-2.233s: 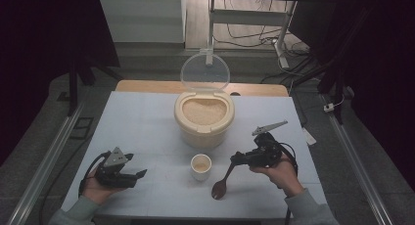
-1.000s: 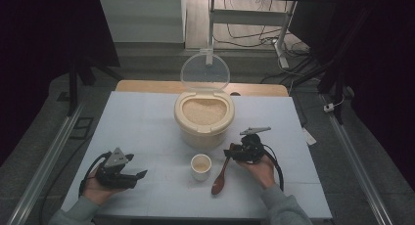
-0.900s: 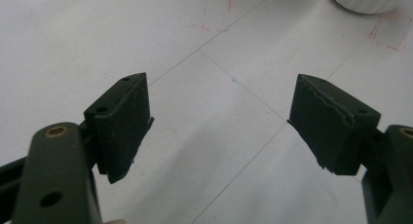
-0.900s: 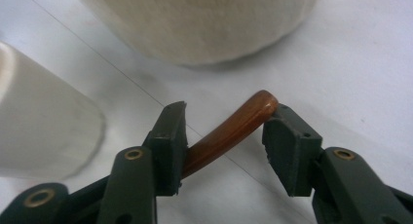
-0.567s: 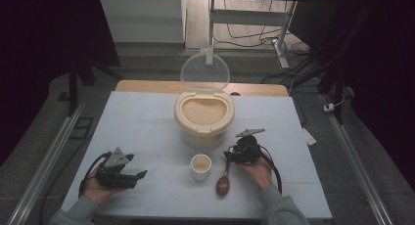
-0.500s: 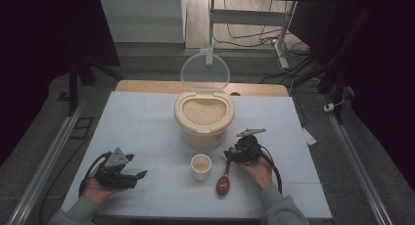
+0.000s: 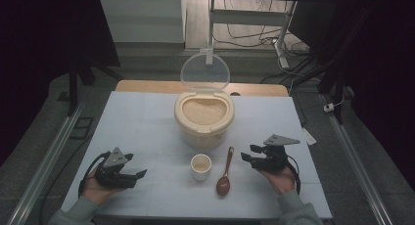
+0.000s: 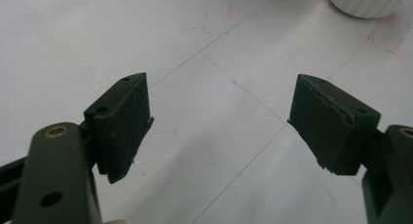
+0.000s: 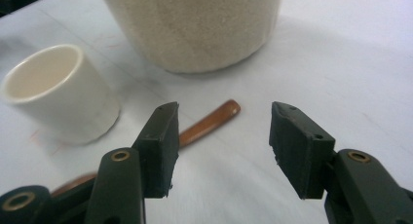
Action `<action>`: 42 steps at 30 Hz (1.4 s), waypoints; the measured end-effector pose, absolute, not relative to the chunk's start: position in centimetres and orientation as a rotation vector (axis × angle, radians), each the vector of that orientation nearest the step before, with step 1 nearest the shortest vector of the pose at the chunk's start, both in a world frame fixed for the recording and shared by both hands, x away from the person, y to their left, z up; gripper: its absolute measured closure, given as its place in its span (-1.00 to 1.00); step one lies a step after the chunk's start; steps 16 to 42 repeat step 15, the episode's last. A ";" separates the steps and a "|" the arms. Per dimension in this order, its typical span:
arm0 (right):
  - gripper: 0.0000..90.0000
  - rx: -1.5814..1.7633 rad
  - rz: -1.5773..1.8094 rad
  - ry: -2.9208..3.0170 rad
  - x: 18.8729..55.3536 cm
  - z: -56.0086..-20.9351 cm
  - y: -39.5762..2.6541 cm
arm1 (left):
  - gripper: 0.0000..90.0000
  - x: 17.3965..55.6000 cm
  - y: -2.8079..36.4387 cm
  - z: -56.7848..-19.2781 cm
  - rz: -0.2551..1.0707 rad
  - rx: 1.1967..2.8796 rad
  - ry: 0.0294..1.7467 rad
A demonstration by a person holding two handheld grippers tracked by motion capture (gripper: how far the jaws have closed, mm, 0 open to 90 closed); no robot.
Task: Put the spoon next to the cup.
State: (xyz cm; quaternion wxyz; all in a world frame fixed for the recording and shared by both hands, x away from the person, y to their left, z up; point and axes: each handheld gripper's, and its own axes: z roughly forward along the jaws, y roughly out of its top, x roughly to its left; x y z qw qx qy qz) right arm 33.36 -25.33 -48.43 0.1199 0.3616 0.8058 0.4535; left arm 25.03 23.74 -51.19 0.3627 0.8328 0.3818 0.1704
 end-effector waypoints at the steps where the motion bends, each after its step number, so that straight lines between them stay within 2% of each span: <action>1: 0.01 1.046 1.338 2.354 33.0 -48.4 -25.9 | -0.50 25.0 23.7 -51.2 0.438 2.142 0.984; 11: 0.01 0.951 1.376 2.359 30.5 -48.6 -28.9 | -0.50 25.0 23.8 -51.2 0.437 2.129 0.988; 42: 0.01 0.930 1.355 2.357 30.5 -48.6 -29.0 | -0.51 25.0 23.7 -51.2 0.433 2.132 0.987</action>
